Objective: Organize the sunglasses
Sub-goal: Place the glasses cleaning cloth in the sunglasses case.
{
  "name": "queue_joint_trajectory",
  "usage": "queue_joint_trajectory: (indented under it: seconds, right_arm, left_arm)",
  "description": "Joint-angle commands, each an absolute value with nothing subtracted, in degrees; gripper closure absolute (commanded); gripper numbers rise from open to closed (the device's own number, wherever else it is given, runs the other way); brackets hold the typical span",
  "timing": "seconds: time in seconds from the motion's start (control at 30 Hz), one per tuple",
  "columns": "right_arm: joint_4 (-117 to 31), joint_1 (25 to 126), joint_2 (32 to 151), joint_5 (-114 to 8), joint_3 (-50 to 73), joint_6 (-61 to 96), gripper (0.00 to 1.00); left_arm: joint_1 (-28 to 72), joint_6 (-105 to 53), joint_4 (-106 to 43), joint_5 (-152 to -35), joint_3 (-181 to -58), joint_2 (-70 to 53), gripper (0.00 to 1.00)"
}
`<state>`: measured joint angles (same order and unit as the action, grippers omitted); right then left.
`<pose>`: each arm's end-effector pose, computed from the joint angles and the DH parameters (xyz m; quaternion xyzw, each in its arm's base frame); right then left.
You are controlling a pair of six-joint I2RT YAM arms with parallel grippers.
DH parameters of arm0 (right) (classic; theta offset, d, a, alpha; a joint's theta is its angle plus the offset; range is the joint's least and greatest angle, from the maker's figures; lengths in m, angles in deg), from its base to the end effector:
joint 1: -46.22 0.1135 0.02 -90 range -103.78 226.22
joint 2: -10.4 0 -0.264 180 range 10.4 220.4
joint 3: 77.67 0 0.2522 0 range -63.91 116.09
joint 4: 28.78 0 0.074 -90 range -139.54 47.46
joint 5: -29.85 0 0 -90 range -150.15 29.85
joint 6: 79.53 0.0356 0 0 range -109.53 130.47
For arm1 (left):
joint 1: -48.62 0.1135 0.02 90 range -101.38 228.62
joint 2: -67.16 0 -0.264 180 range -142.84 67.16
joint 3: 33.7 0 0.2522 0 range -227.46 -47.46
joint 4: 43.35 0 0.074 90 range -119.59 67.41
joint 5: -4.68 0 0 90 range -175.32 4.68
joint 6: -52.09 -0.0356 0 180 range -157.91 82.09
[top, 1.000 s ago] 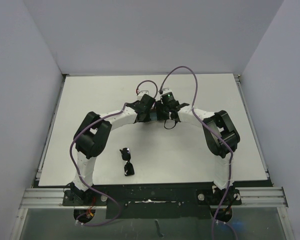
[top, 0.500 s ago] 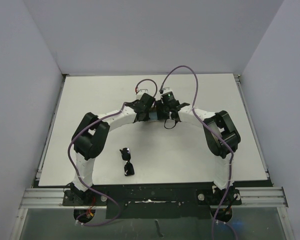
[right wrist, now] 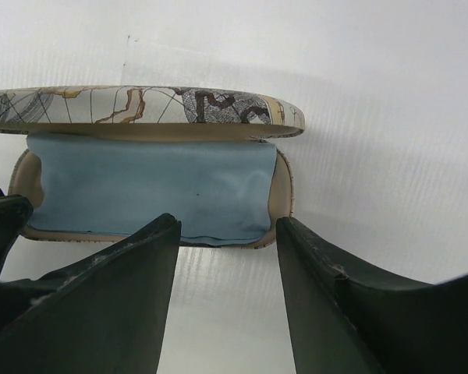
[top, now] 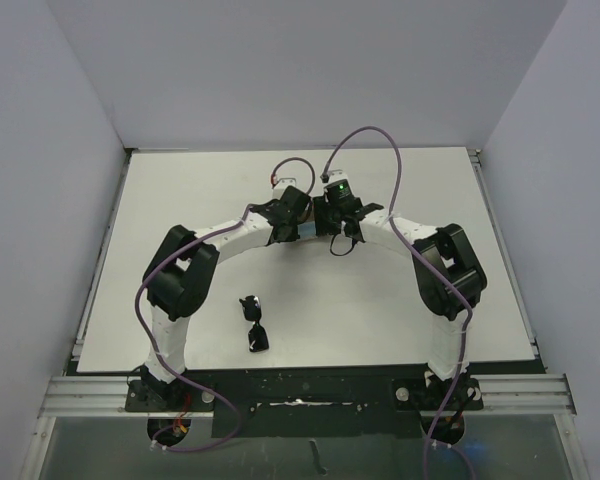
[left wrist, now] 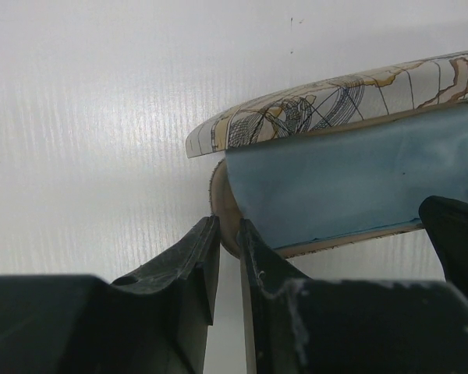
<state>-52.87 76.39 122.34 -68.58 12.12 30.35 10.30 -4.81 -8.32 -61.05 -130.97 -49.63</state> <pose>0.3724 0.2105 0.1844 -0.0557 0.9242 0.0954 0.3656 0.3531 -0.2604 0.1782 -0.0215 0.9332 -0.0111 0.3586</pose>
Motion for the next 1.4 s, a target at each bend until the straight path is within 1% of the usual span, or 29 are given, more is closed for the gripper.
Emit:
queue_joint_trajectory:
  seconds: [0.0,0.83,1.37]
  right_arm:
    - [-51.12,76.89,118.48,-69.88,12.06,29.99,0.47]
    - [-50.98,77.15,116.77,-70.70,11.64,29.90,0.45]
    - [-50.36,77.45,115.32,-71.14,10.03,30.16,0.43]
  left_arm:
    - [9.99,-5.65,-8.13,-59.48,-133.67,-45.95,0.83]
    - [10.44,-7.32,-6.74,-58.34,-136.13,-44.93,0.83]
    - [11.91,-7.33,-6.59,-57.71,-134.54,-42.45,0.83]
